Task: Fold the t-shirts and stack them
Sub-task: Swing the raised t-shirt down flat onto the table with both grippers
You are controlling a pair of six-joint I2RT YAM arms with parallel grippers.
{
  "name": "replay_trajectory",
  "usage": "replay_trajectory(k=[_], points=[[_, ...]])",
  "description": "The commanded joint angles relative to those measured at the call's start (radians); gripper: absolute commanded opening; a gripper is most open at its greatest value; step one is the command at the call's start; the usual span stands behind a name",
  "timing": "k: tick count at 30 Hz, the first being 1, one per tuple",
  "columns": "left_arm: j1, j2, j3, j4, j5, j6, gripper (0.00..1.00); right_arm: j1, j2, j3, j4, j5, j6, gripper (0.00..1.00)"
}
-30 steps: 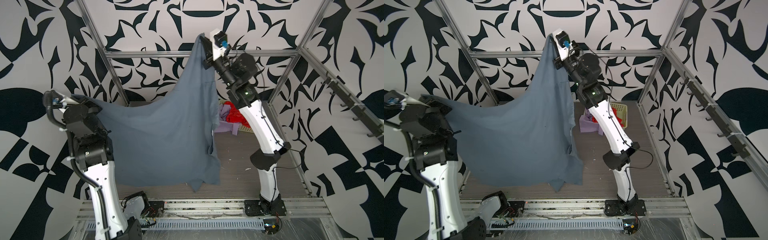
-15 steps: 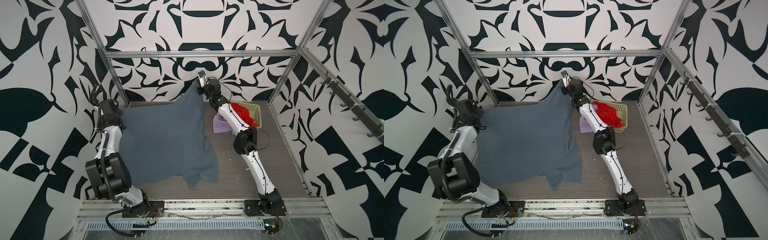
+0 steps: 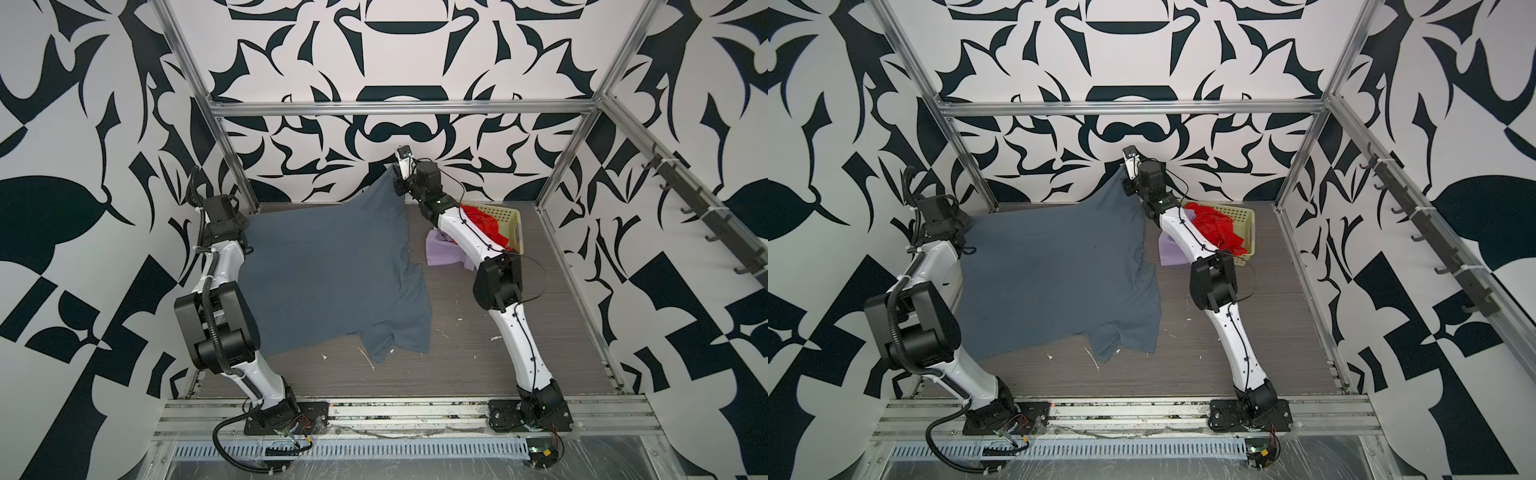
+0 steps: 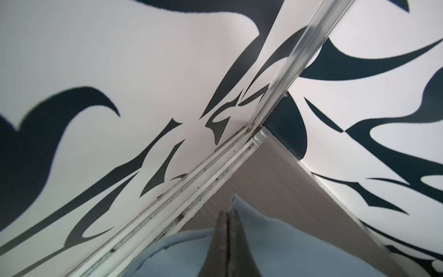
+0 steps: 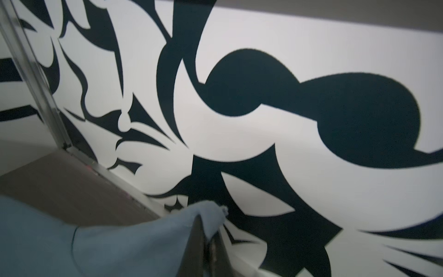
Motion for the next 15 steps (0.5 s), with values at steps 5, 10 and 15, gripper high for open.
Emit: replay_trajectory(k=[5, 10, 15], points=[[0.027, -0.117, -0.177, -0.072, -0.016, 0.044, 0.00, 0.066, -0.373, -0.494, 0.103, 0.044, -0.068, 0.00], [0.040, -0.097, -0.273, -0.078, -0.030, 0.011, 0.00, 0.081, -0.477, -0.743, 0.088, 0.051, 0.020, 0.00], [0.073, -0.053, -0.307, -0.118, -0.026, -0.066, 0.00, 0.096, -0.508, -0.905, 0.104, 0.095, 0.095, 0.00]])
